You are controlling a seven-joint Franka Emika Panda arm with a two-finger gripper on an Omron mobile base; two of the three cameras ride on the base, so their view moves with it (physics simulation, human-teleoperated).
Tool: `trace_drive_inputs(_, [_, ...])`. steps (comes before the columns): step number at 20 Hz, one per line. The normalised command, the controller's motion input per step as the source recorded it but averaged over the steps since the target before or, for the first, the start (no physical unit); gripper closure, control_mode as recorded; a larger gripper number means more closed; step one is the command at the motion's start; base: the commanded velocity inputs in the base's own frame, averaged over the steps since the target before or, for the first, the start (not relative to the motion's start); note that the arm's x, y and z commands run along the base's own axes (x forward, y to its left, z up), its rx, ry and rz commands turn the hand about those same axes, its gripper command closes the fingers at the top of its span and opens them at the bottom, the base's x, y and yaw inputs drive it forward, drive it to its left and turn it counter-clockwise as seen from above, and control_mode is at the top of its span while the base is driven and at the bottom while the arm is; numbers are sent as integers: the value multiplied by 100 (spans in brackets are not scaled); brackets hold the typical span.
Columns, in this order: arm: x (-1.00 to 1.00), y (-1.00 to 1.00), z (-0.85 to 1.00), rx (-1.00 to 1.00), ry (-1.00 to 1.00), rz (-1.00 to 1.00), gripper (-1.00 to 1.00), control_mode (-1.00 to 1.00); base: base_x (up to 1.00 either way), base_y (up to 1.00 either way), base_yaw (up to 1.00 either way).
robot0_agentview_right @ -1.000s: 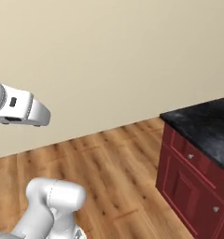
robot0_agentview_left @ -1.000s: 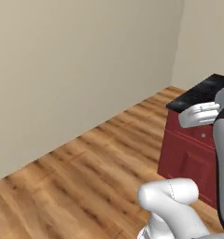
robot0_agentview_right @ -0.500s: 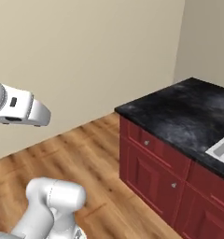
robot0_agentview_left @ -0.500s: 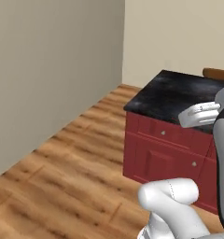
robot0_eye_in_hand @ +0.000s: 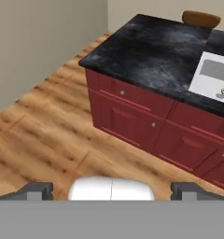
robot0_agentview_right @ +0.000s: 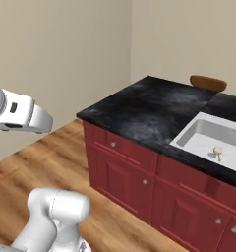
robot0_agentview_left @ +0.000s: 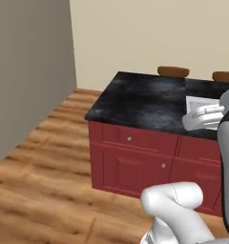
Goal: Pick up the bar soap and dish brush from the sink, and place them back in the cabinet, and close the cabinet door.
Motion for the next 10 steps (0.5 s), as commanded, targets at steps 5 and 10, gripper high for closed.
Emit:
trace_drive_inputs(5, [0, 0, 0, 0, 0, 0, -100, 100, 25, -49, -41])
trace_drive_inputs(10, [0, 0, 0, 0, 0, 0, -100, 100, 33, -42, -36])
